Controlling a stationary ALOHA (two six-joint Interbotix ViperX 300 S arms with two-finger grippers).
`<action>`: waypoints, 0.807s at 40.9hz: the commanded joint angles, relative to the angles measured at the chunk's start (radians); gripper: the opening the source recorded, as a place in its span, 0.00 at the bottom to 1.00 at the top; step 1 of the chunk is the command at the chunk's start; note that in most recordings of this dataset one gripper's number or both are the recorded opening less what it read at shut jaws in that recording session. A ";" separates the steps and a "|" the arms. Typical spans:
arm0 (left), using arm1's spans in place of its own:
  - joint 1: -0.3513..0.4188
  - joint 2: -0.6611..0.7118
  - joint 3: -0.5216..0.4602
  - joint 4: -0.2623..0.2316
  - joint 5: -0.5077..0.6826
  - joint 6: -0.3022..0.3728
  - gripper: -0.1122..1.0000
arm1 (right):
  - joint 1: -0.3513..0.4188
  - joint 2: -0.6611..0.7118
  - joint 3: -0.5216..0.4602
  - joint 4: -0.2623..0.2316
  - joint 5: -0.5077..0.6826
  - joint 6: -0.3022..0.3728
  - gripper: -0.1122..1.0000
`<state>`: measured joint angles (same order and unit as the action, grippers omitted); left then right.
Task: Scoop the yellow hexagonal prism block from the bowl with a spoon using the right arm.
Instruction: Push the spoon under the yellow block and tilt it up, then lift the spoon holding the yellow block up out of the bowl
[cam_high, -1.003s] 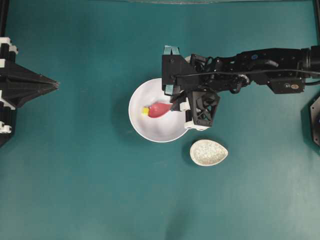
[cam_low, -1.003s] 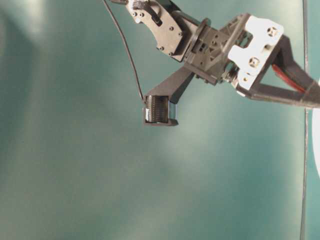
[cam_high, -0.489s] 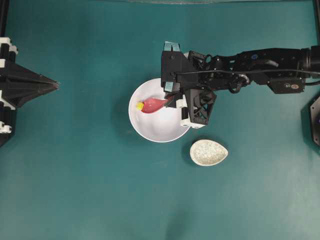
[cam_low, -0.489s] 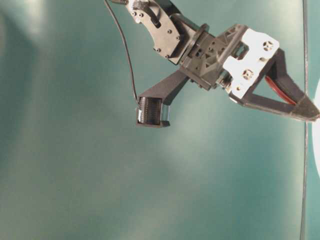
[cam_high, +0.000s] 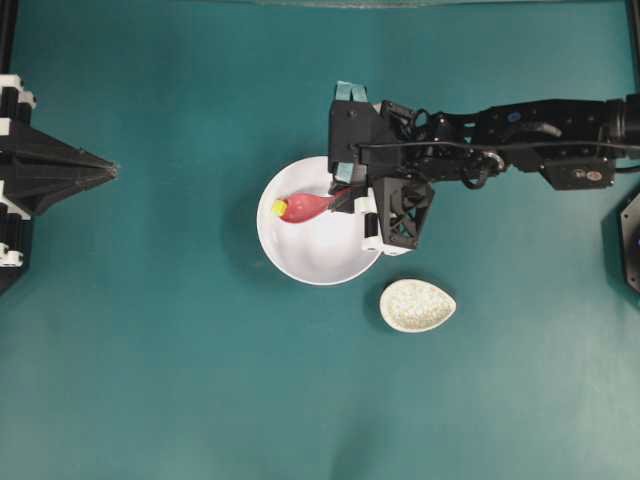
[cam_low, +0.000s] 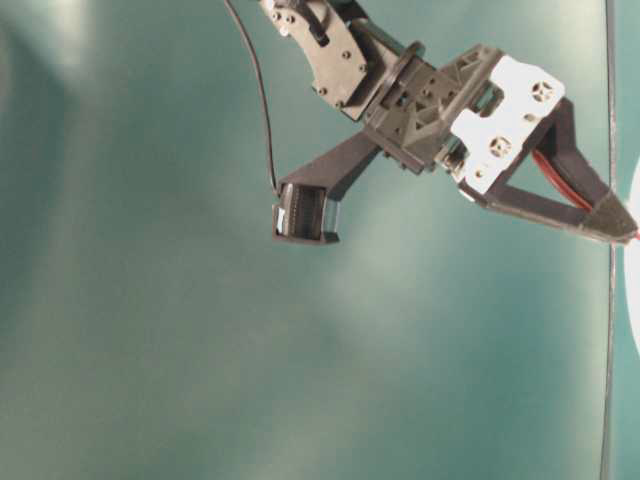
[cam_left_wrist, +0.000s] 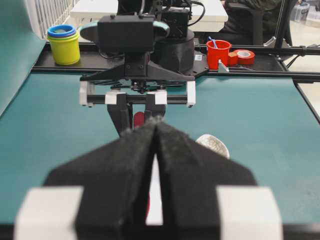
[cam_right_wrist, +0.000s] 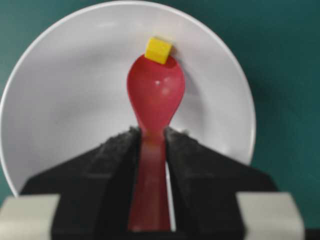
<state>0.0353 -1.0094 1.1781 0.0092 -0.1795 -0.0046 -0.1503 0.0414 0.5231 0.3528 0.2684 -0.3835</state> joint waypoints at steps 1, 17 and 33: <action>0.002 0.005 -0.023 0.002 -0.006 -0.002 0.10 | 0.003 -0.043 0.003 0.003 -0.031 0.000 0.32; 0.002 0.005 -0.023 0.002 -0.006 -0.002 0.10 | 0.026 -0.080 0.071 0.006 -0.137 0.003 0.32; 0.002 0.005 -0.021 0.003 -0.006 -0.002 0.10 | 0.075 -0.133 0.172 0.017 -0.393 0.006 0.32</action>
<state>0.0353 -1.0094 1.1781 0.0107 -0.1795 -0.0046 -0.0890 -0.0491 0.6872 0.3651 -0.0568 -0.3789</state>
